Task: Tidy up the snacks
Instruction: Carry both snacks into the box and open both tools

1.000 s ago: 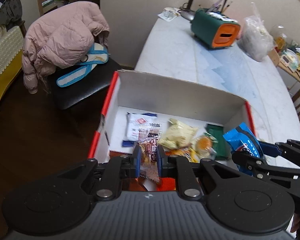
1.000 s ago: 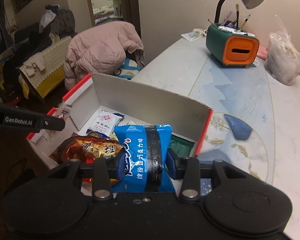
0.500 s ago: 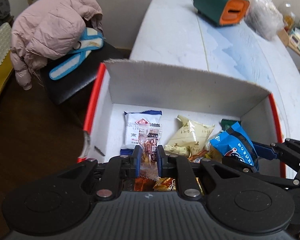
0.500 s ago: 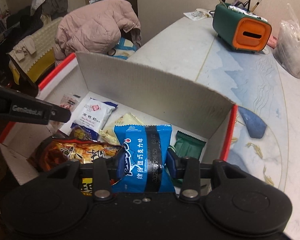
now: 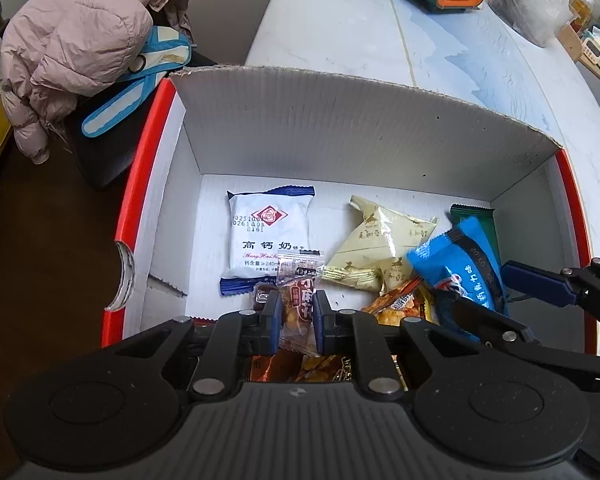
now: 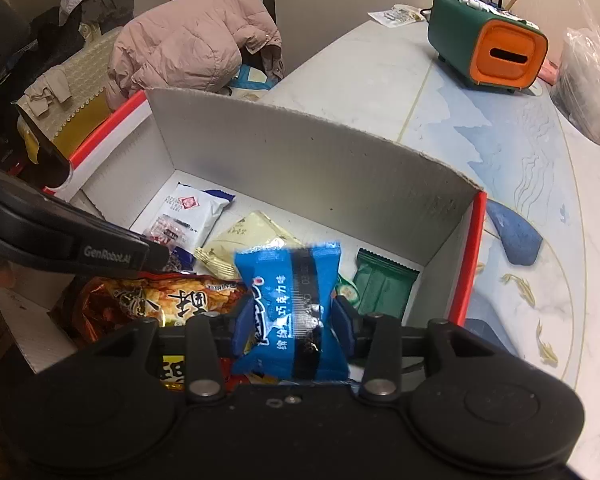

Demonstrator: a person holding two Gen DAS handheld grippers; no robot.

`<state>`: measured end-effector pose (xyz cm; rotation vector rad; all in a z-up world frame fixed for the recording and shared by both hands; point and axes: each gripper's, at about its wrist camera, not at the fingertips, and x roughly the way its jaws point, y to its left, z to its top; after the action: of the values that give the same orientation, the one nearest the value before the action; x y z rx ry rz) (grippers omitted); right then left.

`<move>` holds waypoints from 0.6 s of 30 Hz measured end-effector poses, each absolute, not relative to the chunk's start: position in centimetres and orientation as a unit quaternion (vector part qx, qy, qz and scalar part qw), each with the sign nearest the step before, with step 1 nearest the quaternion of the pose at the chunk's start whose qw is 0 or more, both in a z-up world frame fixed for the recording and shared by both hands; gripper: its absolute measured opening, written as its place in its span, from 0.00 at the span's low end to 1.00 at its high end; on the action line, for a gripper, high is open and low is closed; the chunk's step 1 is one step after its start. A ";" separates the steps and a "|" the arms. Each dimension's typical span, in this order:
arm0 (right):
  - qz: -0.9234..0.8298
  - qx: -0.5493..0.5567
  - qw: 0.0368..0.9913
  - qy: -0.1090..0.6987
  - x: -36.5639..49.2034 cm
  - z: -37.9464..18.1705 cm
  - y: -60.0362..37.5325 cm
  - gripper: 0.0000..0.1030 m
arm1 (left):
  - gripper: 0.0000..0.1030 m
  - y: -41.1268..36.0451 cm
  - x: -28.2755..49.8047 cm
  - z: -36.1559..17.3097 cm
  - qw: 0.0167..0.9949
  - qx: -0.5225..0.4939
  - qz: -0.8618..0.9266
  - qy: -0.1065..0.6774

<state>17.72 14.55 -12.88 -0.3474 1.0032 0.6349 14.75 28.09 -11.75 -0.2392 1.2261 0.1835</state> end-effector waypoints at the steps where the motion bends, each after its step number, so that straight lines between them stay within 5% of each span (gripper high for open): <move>1: 0.299 -0.161 0.815 0.469 17.7 -12.8 14.5 0.41 | 0.16 28.1 14.7 -11.8 0.807 -0.113 0.086 0.574; 13: 0.316 -0.134 0.823 0.454 15.9 -10.6 13.4 0.49 | 0.33 28.6 12.7 -10.4 0.815 -0.139 0.093 0.555; 18: 0.321 -0.121 0.832 0.436 14.9 -9.1 12.4 0.62 | 0.57 28.4 11.4 -8.7 0.834 -0.145 0.086 0.525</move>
<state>14.92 12.41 -9.06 -0.2563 0.9238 0.6802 11.38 28.43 -8.67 -0.3082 1.1111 0.1822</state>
